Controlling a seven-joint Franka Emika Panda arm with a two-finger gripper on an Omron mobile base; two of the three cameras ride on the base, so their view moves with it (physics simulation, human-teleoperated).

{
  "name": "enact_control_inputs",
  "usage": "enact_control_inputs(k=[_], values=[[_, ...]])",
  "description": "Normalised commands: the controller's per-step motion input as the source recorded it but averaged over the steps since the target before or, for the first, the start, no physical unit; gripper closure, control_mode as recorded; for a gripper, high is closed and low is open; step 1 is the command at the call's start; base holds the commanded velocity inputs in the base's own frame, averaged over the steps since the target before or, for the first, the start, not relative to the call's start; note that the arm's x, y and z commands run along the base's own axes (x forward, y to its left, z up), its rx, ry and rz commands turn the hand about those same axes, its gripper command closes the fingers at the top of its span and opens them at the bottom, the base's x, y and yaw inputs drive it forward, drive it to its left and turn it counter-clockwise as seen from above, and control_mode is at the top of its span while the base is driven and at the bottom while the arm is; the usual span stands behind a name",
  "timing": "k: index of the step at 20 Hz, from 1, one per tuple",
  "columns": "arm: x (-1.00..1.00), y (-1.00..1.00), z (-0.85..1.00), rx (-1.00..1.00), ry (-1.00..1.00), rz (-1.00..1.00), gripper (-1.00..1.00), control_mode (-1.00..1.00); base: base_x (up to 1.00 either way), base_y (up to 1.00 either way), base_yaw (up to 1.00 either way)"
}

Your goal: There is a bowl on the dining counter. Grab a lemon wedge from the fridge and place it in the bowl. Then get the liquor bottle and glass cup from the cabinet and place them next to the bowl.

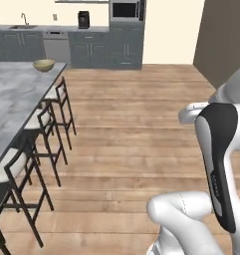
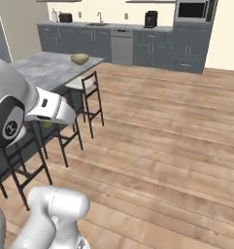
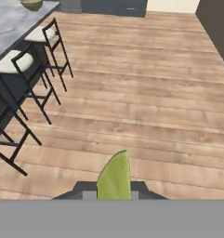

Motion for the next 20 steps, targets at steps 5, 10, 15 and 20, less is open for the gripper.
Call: enact_control_inputs(k=[5,10,15,20], values=[[0.00,0.00,0.00,0.00,0.00,0.00,1.00,1.00,1.00,-0.70,0.37],[0.00,0.00,0.00,0.00,0.00,0.00,1.00,1.00,1.00,-0.70,0.37],[0.00,0.00,0.00,0.00,0.00,0.00,1.00,1.00,1.00,-0.68,0.38],[0.00,0.00,0.00,0.00,0.00,0.00,1.00,1.00,1.00,-0.65,0.39]])
